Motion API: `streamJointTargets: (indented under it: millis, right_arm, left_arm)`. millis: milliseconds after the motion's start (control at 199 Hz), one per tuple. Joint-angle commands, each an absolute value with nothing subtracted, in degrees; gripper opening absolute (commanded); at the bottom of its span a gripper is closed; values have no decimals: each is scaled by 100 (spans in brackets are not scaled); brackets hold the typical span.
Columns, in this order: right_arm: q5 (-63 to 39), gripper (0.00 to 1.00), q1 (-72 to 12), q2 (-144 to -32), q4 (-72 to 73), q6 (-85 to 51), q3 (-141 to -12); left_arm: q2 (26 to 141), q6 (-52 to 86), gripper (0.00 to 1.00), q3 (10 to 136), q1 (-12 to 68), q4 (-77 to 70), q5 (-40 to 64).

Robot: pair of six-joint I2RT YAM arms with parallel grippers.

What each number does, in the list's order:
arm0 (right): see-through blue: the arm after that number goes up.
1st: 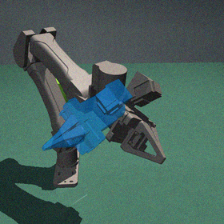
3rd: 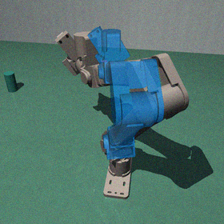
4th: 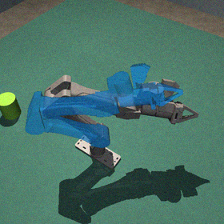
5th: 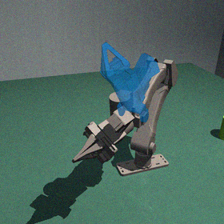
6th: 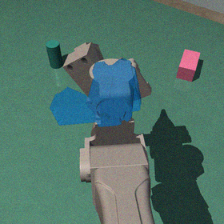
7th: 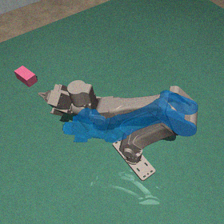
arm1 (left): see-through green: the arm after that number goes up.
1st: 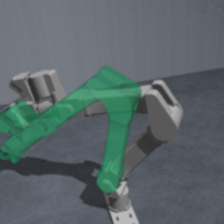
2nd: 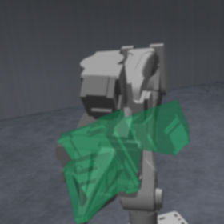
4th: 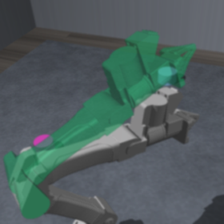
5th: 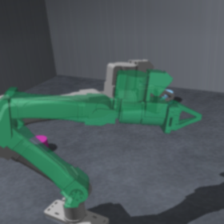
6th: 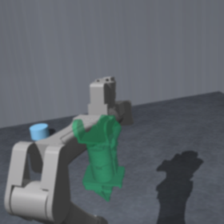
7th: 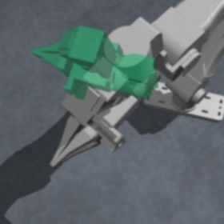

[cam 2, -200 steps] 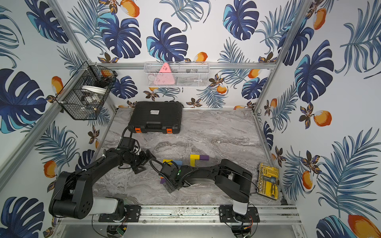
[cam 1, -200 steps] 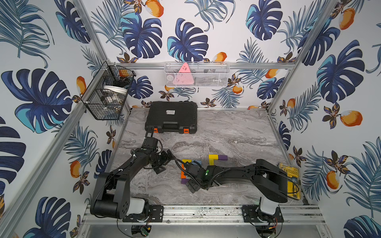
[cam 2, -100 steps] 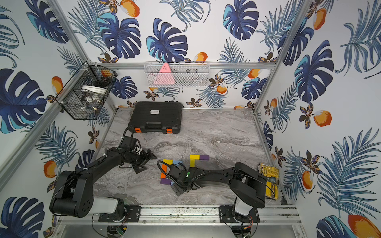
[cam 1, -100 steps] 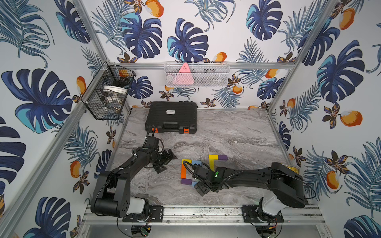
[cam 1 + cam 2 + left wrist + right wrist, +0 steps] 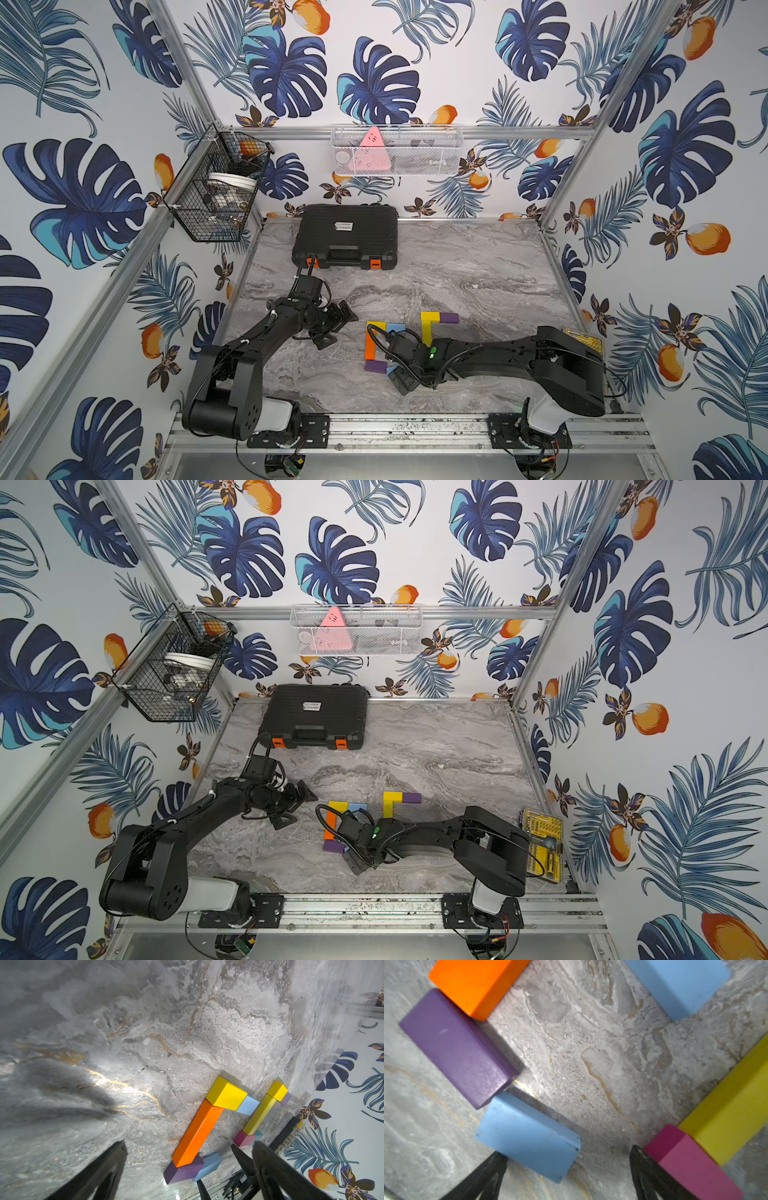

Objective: Assemble the letter c with building blocks
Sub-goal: Assemble the building block at the center of the board.

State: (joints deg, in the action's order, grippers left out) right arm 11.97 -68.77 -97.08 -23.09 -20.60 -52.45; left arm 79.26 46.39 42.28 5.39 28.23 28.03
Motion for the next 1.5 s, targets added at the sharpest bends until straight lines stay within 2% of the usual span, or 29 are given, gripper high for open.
streamJointTargets:
  millis: [0,627,847,1213,1499]
  right_arm:
    - [1315,93,-6873,-9806,-2400,-2153,-5282]
    - [1491,93,-6805,-9948,-2408,-2137,-5407]
    - [1349,93,-6786,-9564,-2491,-2209,-5312]
    - [1098,92,-6690,-8437,-2566,-3247,-4570]
    - [1187,86,-6458,-8629,-2836,-3660,-4632]
  left_arm:
    - [7915,4683,99,4208,560,2798,2760]
    - [7937,4702,99,4152,598,2725,2777]
    - [7893,4738,99,4097,692,2692,2786]
    - [8030,5213,99,3929,1413,2212,2642]
    - [8288,5396,99,4073,1806,2020,2472]
